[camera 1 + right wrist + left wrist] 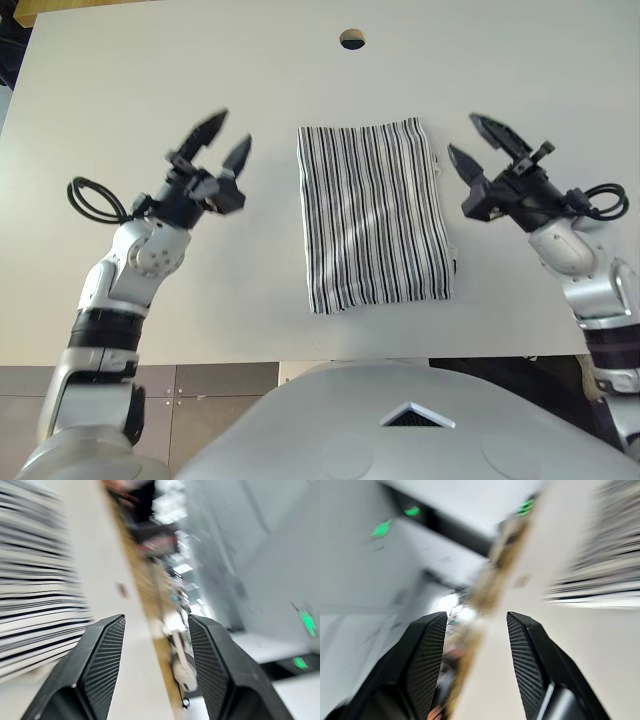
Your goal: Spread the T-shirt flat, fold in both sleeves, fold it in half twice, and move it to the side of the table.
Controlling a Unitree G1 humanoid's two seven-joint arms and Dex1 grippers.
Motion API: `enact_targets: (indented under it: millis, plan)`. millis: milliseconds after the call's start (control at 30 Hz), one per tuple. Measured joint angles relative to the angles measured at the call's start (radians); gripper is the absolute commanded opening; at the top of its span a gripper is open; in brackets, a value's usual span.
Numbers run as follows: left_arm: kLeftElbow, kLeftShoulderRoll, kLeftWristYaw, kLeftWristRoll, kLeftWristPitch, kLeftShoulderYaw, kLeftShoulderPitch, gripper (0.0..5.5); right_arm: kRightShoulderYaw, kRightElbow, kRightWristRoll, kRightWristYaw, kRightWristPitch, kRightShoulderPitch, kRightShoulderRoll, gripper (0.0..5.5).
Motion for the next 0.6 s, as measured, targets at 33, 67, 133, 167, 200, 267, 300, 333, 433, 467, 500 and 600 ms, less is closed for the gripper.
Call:
enact_targets:
  millis: [33,67,133,167,200,267,300,333,433,467,500,600]
  plan:
    - [-0.045,0.038,-0.06,-0.012,-0.013,-0.016,0.062,2.19,-0.025,-0.018,-0.002,0.039,-0.024,0.064,-0.064,2.29]
    - [-0.09,0.076,-0.126,-0.028,-0.017,-0.034,0.121,2.22,-0.076,-0.025,-0.012,0.068,-0.031,0.132,-0.13,2.5]
    - [-0.152,0.112,-0.215,-0.056,-0.013,-0.051,0.162,2.22,-0.161,-0.036,-0.03,0.1,-0.029,0.204,-0.209,2.79]
    - [-0.178,0.121,-0.256,-0.066,-0.009,-0.068,0.168,2.22,-0.171,-0.039,-0.034,0.127,-0.03,0.223,-0.237,2.98]
    - [-0.199,0.124,-0.289,-0.07,-0.006,-0.08,0.176,2.22,-0.17,-0.042,-0.038,0.156,-0.038,0.238,-0.252,2.98]
    - [-0.221,0.125,-0.337,-0.078,0.005,-0.093,0.198,2.22,-0.126,-0.039,-0.042,0.217,-0.053,0.235,-0.266,2.98]
    - [-0.221,0.125,-0.353,-0.077,0.009,-0.103,0.202,2.22,-0.096,-0.031,-0.046,0.239,-0.065,0.218,-0.265,2.98]
    - [-0.221,0.123,-0.37,-0.076,0.012,-0.114,0.209,2.22,-0.055,-0.016,-0.058,0.259,-0.078,0.188,-0.258,2.98]
    - [-0.221,0.109,-0.389,-0.074,0.003,-0.136,0.2,2.22,0.029,0.026,-0.083,0.273,-0.113,0.077,-0.207,2.98]
    - [-0.221,0.103,-0.395,-0.073,0.0,-0.149,0.192,2.22,0.053,0.036,-0.085,0.275,-0.126,0.051,-0.195,2.98]
    - [-0.221,0.102,-0.404,-0.074,-0.008,-0.157,0.187,2.22,0.071,0.037,-0.085,0.278,-0.133,0.041,-0.192,2.98]
    - [-0.227,0.103,-0.454,-0.082,-0.033,-0.194,0.161,2.22,0.083,0.018,-0.078,0.286,-0.139,0.055,-0.197,2.98]
